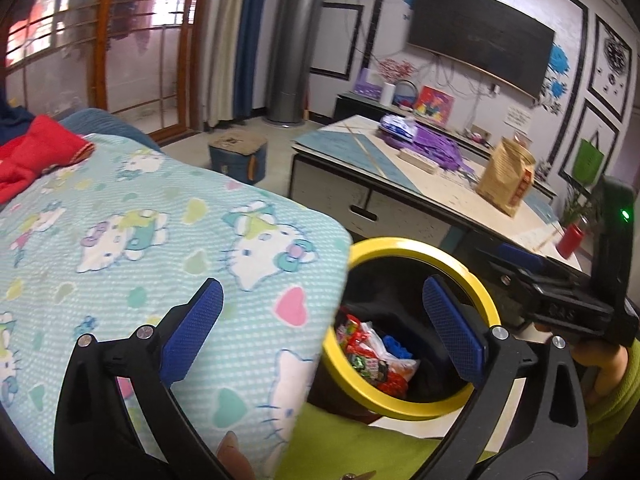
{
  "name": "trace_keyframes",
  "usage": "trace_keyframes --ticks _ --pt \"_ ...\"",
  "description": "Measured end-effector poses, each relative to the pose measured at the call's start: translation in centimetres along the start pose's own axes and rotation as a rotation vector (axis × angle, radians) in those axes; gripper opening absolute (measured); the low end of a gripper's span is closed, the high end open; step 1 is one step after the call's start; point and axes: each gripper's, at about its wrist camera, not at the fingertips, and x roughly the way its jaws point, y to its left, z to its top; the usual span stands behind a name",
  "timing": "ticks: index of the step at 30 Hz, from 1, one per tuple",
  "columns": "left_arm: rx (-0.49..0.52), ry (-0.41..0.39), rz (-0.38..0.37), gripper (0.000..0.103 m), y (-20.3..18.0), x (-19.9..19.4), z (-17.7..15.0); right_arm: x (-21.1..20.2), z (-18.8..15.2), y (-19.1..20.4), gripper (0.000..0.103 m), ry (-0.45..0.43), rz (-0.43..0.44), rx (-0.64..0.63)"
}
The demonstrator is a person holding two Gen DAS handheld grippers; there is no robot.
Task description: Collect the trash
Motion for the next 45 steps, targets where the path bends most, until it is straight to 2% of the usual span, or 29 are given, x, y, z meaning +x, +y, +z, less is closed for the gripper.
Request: trace_keyframes --ticks 3,11,18,27,38,45 --pt "-0.028 -0.016 0.022 0.092 1.3 -0.8 0.1 -0.2 0.1 1.5 0.096 -0.008 0.013 -0.047" --pt "-0.063 -0.053 0.088 0.092 3.7 -3.0 0.0 -1.1 0.0 5.2 0.096 -0.034 0.054 -0.117" --pt "-0.062 -0.105 0.160 0.092 4.7 -5.6 -0.6 -2.9 -0.5 8.1 0.096 -0.103 0.063 -0.135" --pt "-0.051 -0.220 0.234 0.092 5.0 -9.6 -2.2 -7.5 -2.0 11.6 0.097 -0.327 0.033 -0.222" --pt "-0.036 -0.269 0.234 0.092 4.6 -12.0 -4.6 -8.3 -3.4 12.6 0.097 -0.405 -0.014 -0.225" --pt "-0.053 -0.272 0.225 0.092 4.9 -12.0 -4.9 -7.4 -3.6 12.6 0.097 -0.390 -0.028 -0.231"
